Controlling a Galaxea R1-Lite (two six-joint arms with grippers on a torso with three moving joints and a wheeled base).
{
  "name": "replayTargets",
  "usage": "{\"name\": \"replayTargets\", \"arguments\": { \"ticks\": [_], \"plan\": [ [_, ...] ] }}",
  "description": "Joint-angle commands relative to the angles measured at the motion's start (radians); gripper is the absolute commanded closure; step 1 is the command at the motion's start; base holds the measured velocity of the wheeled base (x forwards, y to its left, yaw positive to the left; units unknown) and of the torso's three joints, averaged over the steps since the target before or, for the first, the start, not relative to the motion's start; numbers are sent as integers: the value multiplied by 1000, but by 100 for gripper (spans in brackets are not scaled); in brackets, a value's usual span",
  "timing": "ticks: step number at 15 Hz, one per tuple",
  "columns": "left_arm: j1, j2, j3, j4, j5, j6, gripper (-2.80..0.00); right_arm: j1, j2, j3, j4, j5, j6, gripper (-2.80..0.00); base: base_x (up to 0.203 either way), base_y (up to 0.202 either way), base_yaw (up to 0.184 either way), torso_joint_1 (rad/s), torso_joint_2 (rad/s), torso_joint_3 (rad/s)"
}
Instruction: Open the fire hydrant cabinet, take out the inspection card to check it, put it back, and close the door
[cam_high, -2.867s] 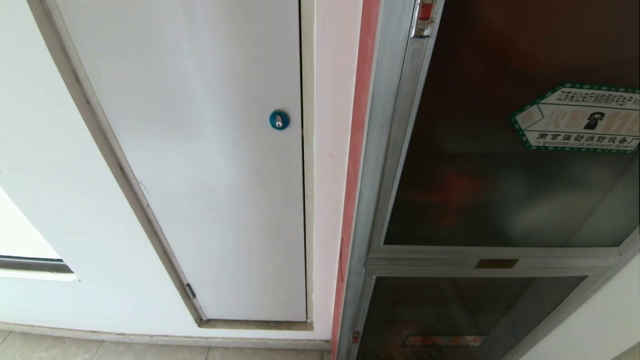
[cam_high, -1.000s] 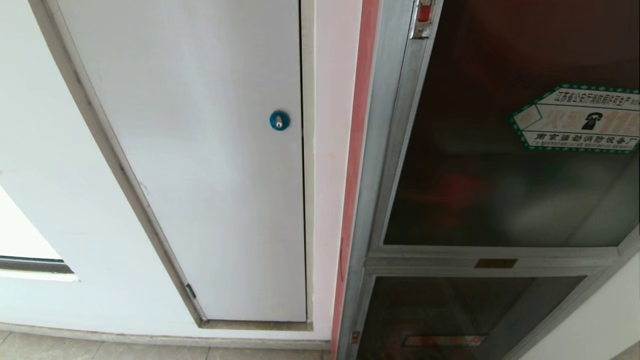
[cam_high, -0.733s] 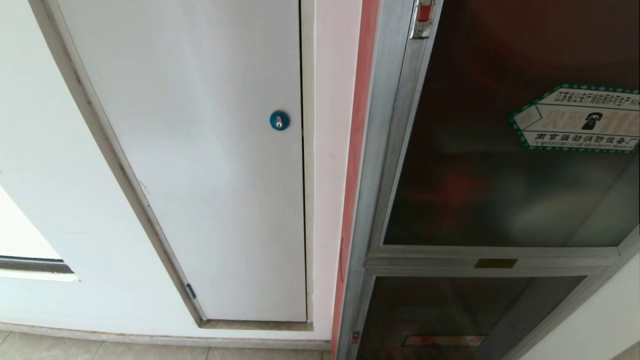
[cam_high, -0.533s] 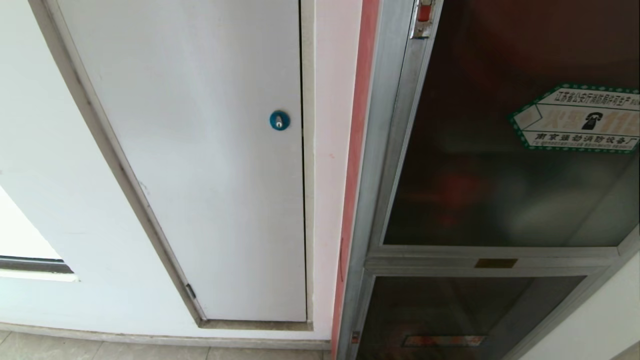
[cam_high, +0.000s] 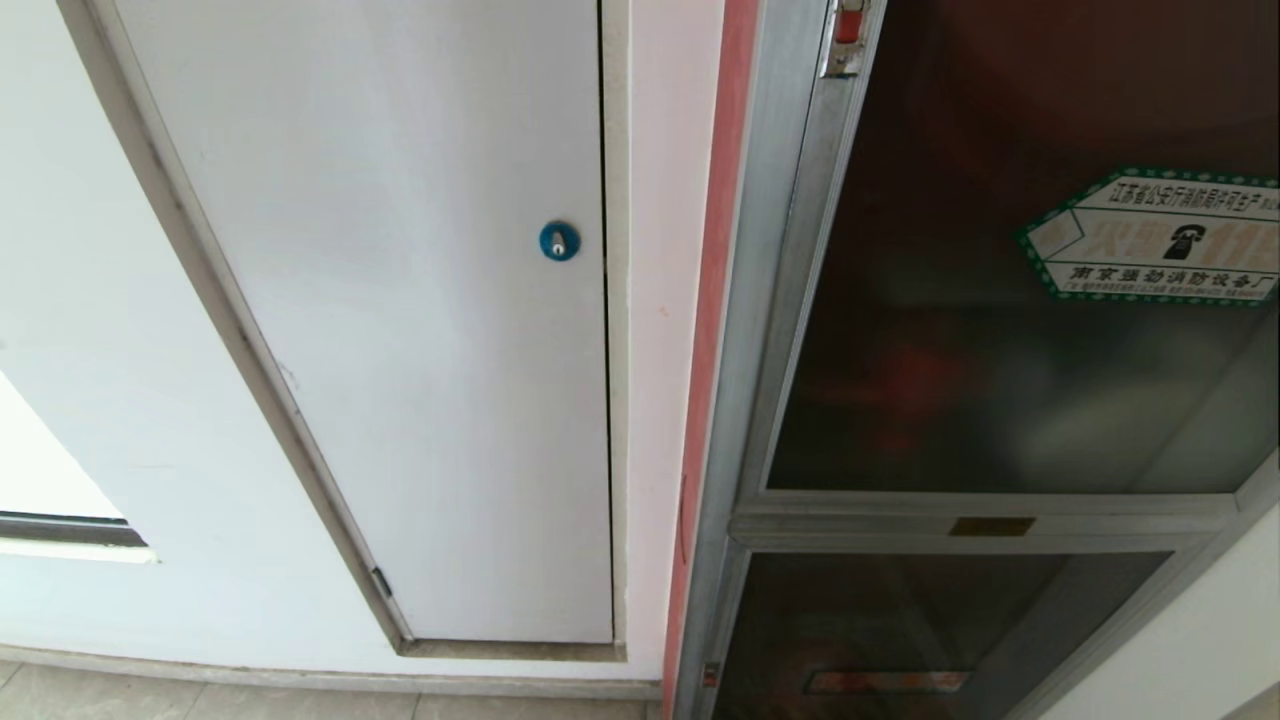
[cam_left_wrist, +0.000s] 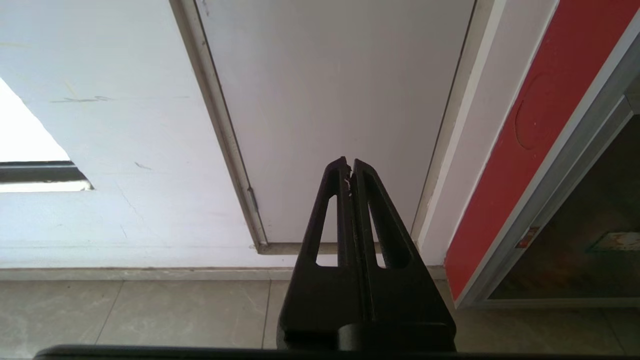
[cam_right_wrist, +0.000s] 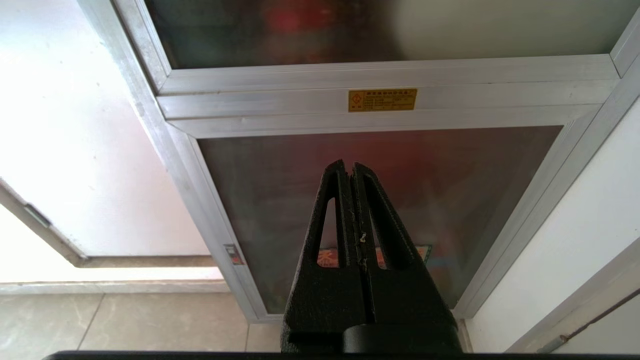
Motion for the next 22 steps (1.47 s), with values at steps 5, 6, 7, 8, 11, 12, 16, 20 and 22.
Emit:
{"name": "replayTargets", "arguments": {
  "ticks": [5, 6, 7, 8, 11, 12, 16, 20, 22],
  "plan": [
    [0, 1, 0, -1, 0, 0, 0, 0, 1, 0, -1, -2, 9, 0, 0, 0, 0, 0, 0, 0],
    [0, 1, 0, 0, 0, 0, 0, 0, 1, 0, -1, -2, 25, 0, 0, 0, 0, 0, 0, 0],
    [0, 1, 0, -1, -1, 0, 0, 0, 1, 0, -1, -3, 26, 0, 0, 0, 0, 0, 0, 0],
    [0, 1, 0, -1, -1, 0, 0, 0, 1, 0, -1, -2, 26, 0, 0, 0, 0, 0, 0, 0],
    [0, 1, 0, -1, -1, 0, 0, 0, 1, 0, -1, -3, 26, 0, 0, 0, 0, 0, 0, 0],
    [0, 1, 0, -1, -1, 0, 0, 0, 1, 0, -1, -3, 26, 0, 0, 0, 0, 0, 0, 0],
    [0, 1, 0, 0, -1, 0, 0, 0, 1, 0, -1, -3, 26, 0, 0, 0, 0, 0, 0, 0],
    [0, 1, 0, 0, 0, 0, 0, 0, 1, 0, -1, -3, 26, 0, 0, 0, 0, 0, 0, 0],
    [0, 1, 0, 0, -1, 0, 0, 0, 1, 0, -1, -3, 26, 0, 0, 0, 0, 0, 0, 0]
  ]
}}
